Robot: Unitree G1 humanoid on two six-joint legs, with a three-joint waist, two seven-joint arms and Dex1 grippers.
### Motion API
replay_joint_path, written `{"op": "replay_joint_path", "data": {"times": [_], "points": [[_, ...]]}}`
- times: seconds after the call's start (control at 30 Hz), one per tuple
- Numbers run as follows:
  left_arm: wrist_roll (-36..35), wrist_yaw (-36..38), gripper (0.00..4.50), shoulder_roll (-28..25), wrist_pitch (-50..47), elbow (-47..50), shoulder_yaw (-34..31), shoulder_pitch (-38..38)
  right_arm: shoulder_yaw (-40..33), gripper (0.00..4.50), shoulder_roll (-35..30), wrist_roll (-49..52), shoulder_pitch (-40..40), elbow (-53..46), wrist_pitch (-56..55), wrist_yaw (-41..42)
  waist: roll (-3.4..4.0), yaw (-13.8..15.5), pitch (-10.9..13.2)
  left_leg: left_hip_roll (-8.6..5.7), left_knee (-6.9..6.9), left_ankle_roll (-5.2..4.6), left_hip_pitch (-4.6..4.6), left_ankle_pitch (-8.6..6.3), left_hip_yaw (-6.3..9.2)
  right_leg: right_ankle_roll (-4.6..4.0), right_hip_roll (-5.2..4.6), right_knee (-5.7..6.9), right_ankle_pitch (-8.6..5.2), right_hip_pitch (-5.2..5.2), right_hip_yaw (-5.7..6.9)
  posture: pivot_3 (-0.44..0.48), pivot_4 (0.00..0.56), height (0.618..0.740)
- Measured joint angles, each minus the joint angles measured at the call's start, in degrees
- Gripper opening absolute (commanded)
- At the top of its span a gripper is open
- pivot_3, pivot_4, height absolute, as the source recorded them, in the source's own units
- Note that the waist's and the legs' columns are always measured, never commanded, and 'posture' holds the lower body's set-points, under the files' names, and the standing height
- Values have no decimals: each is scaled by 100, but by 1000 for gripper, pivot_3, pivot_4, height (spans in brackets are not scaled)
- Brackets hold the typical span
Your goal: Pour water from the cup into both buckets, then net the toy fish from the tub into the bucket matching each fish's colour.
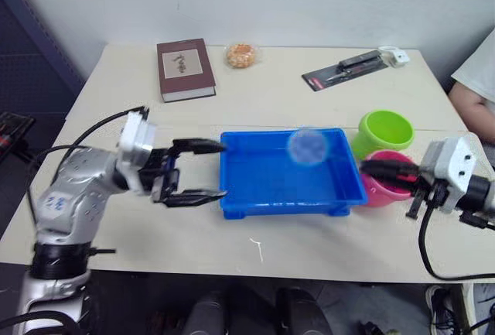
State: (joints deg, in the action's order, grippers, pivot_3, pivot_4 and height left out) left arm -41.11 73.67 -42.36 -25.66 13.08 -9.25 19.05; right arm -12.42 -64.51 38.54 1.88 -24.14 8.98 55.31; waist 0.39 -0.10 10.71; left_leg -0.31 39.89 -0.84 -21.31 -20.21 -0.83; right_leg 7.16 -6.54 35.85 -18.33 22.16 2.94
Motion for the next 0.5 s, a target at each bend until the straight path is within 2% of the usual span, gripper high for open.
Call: {"op": "replay_joint_path", "data": {"times": [0.1, 0.23, 0.33, 0.5], "points": [[311, 607, 4491, -598, 400, 43, -72, -936, 898, 0, 231, -200, 99, -422, 116, 504, -7, 16, 2, 0, -6, 4, 5, -3, 19, -8, -4, -25, -4, -15, 2, 0, 150, 738], [491, 884, 4491, -865, 736, 292, -97, -1504, 1743, 0, 861, -910, 113, -315, -123, 633, -9, 116, 3, -7, 2, -3, 10, -9, 31, -10, -22, -42, -5, -30, 5, 0, 150, 738], [564, 851, 4491, -892, 833, 410, -107, -1756, 2134, 0, 1165, -1566, 108, 141, -572, 727, -11, 125, 2, -4, 2, 2, 13, -12, 32, -11, -21, -43, -6, -32, 5, 0, 150, 738], [600, 689, 4491, -902, 877, 511, -110, -1907, 2683, 0, 2032, -2496, -374, 1530, -1411, 718, -13, 25, 1, -2, 1, 5, 17, -12, 25, -17, -5, -29, -9, -26, 8, 0, 150, 738]]}}
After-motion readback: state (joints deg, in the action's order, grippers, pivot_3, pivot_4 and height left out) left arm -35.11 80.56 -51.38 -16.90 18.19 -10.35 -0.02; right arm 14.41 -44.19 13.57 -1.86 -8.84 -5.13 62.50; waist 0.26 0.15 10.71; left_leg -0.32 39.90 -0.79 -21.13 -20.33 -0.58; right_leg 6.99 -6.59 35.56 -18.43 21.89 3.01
